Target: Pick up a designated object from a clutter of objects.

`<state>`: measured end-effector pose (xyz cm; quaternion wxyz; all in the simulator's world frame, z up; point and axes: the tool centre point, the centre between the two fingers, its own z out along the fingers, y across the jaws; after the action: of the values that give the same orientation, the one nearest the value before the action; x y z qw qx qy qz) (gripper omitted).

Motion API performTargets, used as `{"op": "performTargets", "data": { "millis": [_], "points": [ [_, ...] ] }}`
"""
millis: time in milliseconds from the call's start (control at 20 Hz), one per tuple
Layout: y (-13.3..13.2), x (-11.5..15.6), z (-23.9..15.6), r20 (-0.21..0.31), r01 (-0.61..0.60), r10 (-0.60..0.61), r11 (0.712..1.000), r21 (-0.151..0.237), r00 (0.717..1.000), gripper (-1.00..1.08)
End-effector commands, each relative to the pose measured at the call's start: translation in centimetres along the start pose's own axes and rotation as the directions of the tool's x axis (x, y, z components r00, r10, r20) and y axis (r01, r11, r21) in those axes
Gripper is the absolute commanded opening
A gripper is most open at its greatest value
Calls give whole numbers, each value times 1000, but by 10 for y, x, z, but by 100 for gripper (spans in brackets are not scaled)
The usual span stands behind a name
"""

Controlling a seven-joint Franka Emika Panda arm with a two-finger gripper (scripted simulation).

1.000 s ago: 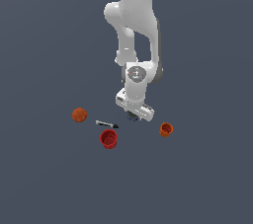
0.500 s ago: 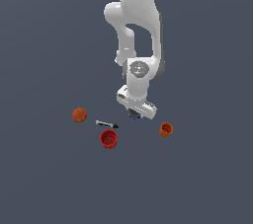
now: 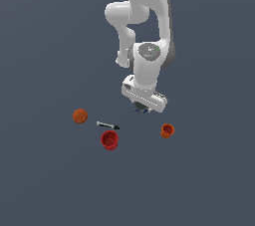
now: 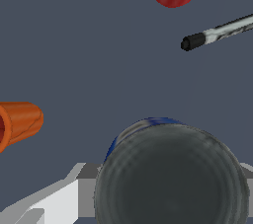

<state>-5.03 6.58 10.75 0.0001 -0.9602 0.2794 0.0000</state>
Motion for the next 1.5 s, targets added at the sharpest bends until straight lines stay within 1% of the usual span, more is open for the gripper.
{"op": "performTargets", "data": {
  "millis": [0, 950, 1200, 1450],
  "points": [
    [-7, -3, -25, -1, 0, 0, 1000, 0, 1000, -100],
    [-61, -23, -209, -1, -1, 1, 1000, -1, 1000, -100],
    [-73, -25, -245, -1, -1, 1, 1000, -1, 1000, -100],
    [-81, -26, -268, -1, -1, 1, 1000, -1, 1000, -100]
  ]
}}
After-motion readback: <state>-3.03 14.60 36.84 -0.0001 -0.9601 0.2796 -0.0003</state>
